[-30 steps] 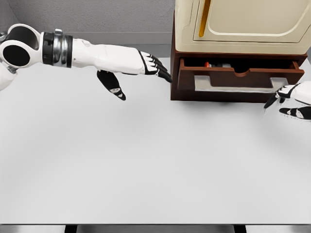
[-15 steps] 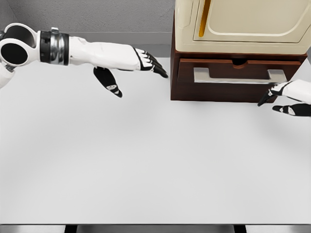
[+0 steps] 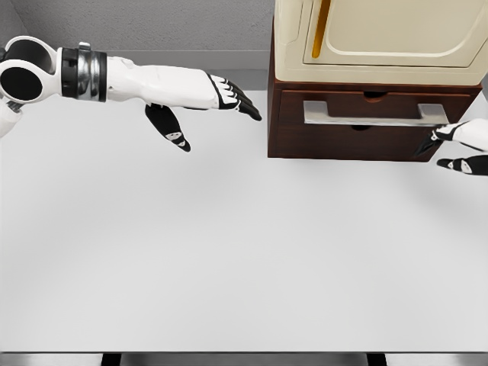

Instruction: Put the switch into the drawer with left arm, and close the drawer with right arm

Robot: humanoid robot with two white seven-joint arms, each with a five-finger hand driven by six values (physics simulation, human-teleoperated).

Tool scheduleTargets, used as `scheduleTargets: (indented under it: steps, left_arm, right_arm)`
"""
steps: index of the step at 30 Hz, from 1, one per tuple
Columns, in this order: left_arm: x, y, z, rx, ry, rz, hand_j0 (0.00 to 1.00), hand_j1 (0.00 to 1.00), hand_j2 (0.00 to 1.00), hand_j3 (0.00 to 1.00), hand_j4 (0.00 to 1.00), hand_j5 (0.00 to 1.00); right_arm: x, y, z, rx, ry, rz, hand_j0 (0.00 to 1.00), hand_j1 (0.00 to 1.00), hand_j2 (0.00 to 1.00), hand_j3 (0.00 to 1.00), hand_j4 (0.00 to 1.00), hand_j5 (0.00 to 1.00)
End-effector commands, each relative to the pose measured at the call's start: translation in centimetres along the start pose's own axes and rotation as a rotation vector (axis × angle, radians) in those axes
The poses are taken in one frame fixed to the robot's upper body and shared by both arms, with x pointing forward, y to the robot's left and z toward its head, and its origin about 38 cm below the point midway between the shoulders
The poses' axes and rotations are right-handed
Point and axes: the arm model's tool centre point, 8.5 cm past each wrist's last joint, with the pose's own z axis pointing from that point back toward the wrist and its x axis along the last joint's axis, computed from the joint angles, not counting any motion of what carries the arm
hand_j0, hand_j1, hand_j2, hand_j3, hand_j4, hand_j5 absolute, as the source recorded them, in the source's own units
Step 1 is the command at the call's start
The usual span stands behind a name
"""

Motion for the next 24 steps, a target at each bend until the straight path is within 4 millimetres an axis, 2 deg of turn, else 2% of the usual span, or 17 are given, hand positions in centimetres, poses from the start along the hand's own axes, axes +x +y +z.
scheduleTargets:
  steps: [1,11,15,16,17,20,24]
  left_arm:
    - [-0.2,0.0,0.4,0.004,0.009,0.006,1.0,1.0,1.0,1.0,1.0,1.0]
    - [-0.2,-0.4,0.4,-0.005,0.011,0.012,1.0,1.0,1.0,1.0,1.0,1.0]
    - [-0.3,-0.7,0.4,-0.013,0.013,0.016,1.0,1.0,1.0,1.0,1.0,1.0]
    - [-0.3,-0.7,0.4,-0.013,0.013,0.016,1.0,1.0,1.0,1.0,1.0,1.0]
    - [-0.3,-0.8,0.4,-0.014,0.014,0.018,1.0,1.0,1.0,1.0,1.0,1.0]
    - [-0.4,-0.8,0.4,-0.016,0.014,0.018,1.0,1.0,1.0,1.0,1.0,1.0]
    - [-0.4,-0.8,0.4,-0.016,0.014,0.018,1.0,1.0,1.0,1.0,1.0,1.0]
  right_arm:
    - [-0.1,-0.2,0.2,-0.005,0.005,-0.004,0.6,0.6,0.6,0.6,0.6,0.6]
    - [0.9,0.8,-0.2,0.028,-0.021,0.01,0.6,0.6,0.6,0.6,0.6,0.6]
    - [2.7,2.7,-1.0,0.094,-0.058,0.05,0.62,0.62,0.62,0.62,0.62,0.62]
    - [3.8,3.4,-1.3,0.111,-0.09,0.058,0.74,0.74,0.74,0.74,0.74,0.74]
    - [4.5,4.4,-1.5,0.129,-0.111,0.052,1.0,1.0,1.0,1.0,1.0,1.0]
    - [6.2,5.0,-1.9,0.144,-0.159,0.064,1.0,1.0,1.0,1.0,1.0,1.0]
    - [6.2,4.9,-2.0,0.143,-0.161,0.062,1.0,1.0,1.0,1.0,1.0,1.0]
